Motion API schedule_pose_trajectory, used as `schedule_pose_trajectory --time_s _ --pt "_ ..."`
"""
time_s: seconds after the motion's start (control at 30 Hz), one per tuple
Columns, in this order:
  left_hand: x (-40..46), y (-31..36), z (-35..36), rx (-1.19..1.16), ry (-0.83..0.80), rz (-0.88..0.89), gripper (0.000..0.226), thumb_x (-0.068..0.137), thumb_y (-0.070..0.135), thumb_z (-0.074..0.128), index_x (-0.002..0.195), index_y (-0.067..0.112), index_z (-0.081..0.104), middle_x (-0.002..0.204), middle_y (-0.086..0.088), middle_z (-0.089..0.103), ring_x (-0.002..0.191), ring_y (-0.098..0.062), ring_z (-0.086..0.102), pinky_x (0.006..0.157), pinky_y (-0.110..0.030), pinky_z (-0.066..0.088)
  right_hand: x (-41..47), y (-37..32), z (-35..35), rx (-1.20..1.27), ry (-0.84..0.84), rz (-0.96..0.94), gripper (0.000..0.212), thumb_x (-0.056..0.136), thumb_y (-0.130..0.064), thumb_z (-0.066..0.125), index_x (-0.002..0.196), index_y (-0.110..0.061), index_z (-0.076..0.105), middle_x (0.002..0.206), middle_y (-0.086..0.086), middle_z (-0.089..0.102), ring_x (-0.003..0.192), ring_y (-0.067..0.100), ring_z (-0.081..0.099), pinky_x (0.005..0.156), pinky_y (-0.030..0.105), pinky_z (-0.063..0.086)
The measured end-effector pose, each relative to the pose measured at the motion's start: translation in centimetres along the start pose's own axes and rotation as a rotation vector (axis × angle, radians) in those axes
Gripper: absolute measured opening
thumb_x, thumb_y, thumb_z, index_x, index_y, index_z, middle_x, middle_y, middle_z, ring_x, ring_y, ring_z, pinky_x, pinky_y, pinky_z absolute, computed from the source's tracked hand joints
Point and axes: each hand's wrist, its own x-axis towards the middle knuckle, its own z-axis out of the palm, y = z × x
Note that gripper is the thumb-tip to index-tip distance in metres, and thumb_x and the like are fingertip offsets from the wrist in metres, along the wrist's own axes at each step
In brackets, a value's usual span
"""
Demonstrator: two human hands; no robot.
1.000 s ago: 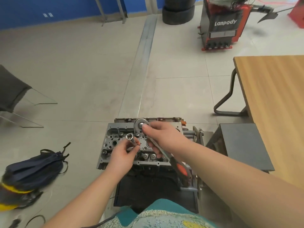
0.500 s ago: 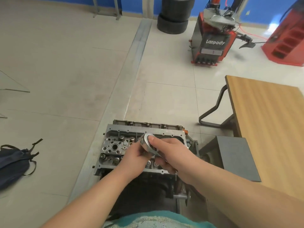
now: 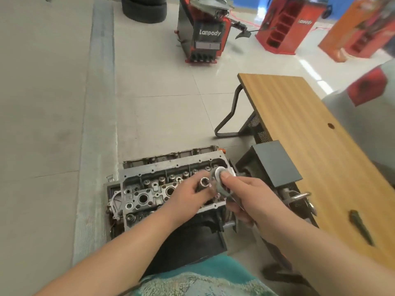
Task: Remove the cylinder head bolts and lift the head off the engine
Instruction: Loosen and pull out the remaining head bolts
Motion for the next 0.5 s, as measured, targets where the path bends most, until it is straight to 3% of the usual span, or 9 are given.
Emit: schedule_pose_trajectory --time_s 0.1,0.17,0.27,0.4,0.5 --pt "0.8 0.9 -1.2 0.086 -0.103 0.023 0.024 0.083 0.048 0.068 0.105 0.044 0.074 0.096 0.009 0.077 0.084 -0.009 0.071 0.077 -0.031 0.061 -0.8 0.6 1.8 0.021 0.077 0.015 0.068 0.084 -0.077 0.066 0.098 -0.011 0.074 0.065 0.003 0.052 0.047 0.013 0.04 0.042 0.023 0.033" --pt "1.5 1.3 -1.4 0.158 -0.123 0.028 0.016 0.089 0.029 0.067 0.096 0.042 0.073 0.089 0.009 0.075 0.075 -0.008 0.068 0.069 -0.034 0.06 -1.2 0.2 2.3 0.021 0.116 0.027 0.068 0.089 -0.074 0.064 0.098 -0.006 0.071 0.064 0.003 0.051 0.047 0.013 0.039 0.042 0.023 0.033" --pt "1.8 1.8 -1.2 0.266 -0.138 0.036 0.035 0.095 0.011 0.064 0.087 0.045 0.071 0.087 0.015 0.074 0.073 -0.003 0.067 0.071 -0.038 0.06 -1.6 -0.7 2.8 -0.036 0.154 0.075 0.062 0.09 -0.074 0.062 0.099 -0.014 0.076 0.061 0.0 0.053 0.043 0.011 0.04 0.043 0.022 0.034" --pt "1.8 1.4 -1.0 0.251 -0.114 0.021 0.029 0.094 0.006 0.058 0.092 0.03 0.074 0.087 0.005 0.077 0.08 -0.021 0.072 0.074 -0.047 0.061 -1.4 -1.6 4.0 -0.058 0.226 0.086 0.047 0.093 -0.068 0.063 0.087 -0.022 0.073 0.053 -0.007 0.057 0.037 0.005 0.044 0.041 0.017 0.035" --pt "1.8 1.2 -1.0 0.224 -0.103 0.028 0.026 0.094 0.006 0.057 0.092 0.026 0.073 0.086 0.005 0.076 0.08 -0.019 0.07 0.073 -0.041 0.06 -1.5 -1.9 4.3 -0.059 0.25 0.099 0.047 0.094 -0.068 0.063 0.087 -0.023 0.072 0.053 -0.009 0.057 0.036 0.003 0.045 0.04 0.016 0.035"
